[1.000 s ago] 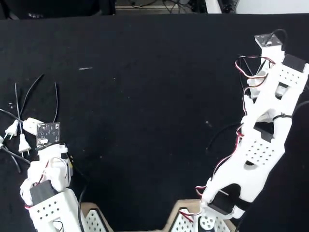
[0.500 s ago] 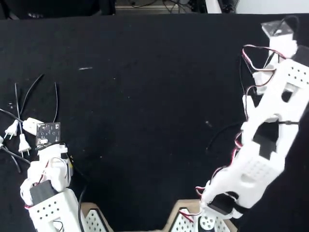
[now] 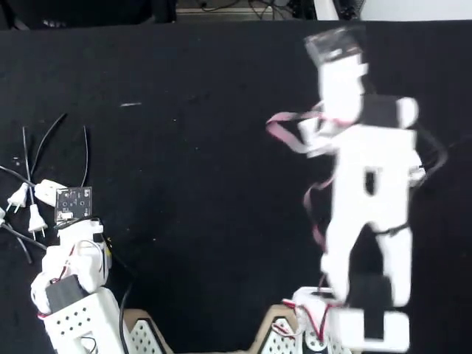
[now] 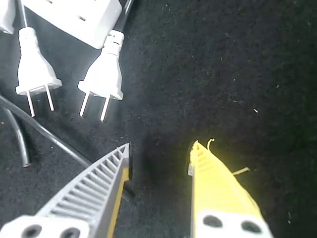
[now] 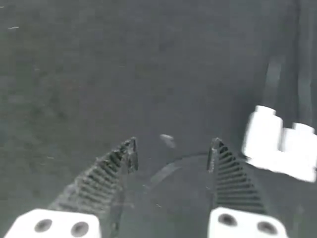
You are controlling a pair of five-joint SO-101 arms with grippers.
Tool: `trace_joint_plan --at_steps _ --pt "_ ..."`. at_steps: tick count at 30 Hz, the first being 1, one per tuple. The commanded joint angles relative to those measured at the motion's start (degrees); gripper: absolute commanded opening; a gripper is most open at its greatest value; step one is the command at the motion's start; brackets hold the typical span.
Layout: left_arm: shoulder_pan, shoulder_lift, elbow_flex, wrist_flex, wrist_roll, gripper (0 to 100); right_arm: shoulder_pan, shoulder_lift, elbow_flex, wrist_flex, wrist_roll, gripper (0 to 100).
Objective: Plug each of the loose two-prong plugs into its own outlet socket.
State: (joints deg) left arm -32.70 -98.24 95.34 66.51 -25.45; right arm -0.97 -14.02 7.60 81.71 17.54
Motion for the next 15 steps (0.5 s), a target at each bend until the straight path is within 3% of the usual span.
trace_joint_plan --at_steps 1,6,15 --pt "-0.4 0.0 -0.7 -0.4 0.0 20 -11.2 -7.3 13.2 -12.0 -7.2 21.9" --pt "-0.4 0.0 -0.7 -0.4 0.0 20 -19.3 -8.8 25.3 -24.3 -11.7 21.9" --pt "-0.4 0.0 -0.7 -0.4 0.0 20 -19.4 -9.5 39.9 -43.7 -14.2 21.9"
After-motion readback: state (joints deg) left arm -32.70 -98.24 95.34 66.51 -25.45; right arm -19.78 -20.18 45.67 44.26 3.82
